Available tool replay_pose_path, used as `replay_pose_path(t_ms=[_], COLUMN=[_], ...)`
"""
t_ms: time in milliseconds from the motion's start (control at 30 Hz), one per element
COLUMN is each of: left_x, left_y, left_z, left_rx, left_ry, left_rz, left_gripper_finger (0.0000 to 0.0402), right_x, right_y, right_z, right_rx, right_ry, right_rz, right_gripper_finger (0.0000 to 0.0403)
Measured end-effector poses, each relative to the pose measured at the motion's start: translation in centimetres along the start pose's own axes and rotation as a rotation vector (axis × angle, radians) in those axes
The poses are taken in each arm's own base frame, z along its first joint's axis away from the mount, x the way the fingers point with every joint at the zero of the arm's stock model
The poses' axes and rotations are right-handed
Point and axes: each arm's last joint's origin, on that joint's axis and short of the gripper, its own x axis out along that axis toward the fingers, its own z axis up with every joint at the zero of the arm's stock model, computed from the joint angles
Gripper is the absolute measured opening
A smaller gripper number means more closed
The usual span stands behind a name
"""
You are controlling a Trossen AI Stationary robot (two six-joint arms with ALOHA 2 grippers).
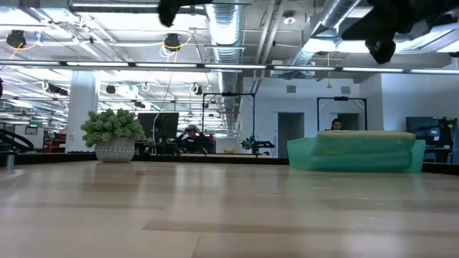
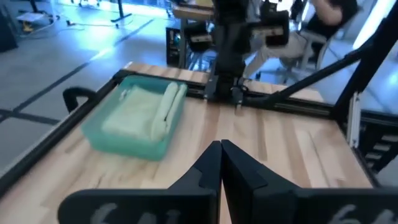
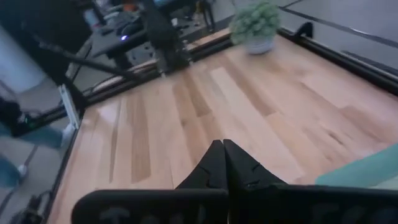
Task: Fold microfiber towels
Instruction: Return to Home Position
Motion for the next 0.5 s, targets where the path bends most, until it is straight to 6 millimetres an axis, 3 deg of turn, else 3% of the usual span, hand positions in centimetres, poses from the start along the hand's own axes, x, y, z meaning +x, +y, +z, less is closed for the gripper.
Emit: replay_pose_path(t_ms=[200,500], left_x=[-3.3,-6.9], left_y=[1.5,3.0], left_z=[-5.2,-10.7], left_rx=[-0.104,-0.175], left_ry=[-0.092,-0.223], left_rz=[-0.012,-0.074], left_gripper_finger=[0.0000,0.0000], right_x=[0.8,1.0], right_y=[-0.1,-1.3], right_z=[-2.8,-5.9], right_rx=[-0.027,0.048], right_ry=[-0.041,-0.073], right_rz=[0.070,0.090], right_gripper_finger=[0.0002,0.0001])
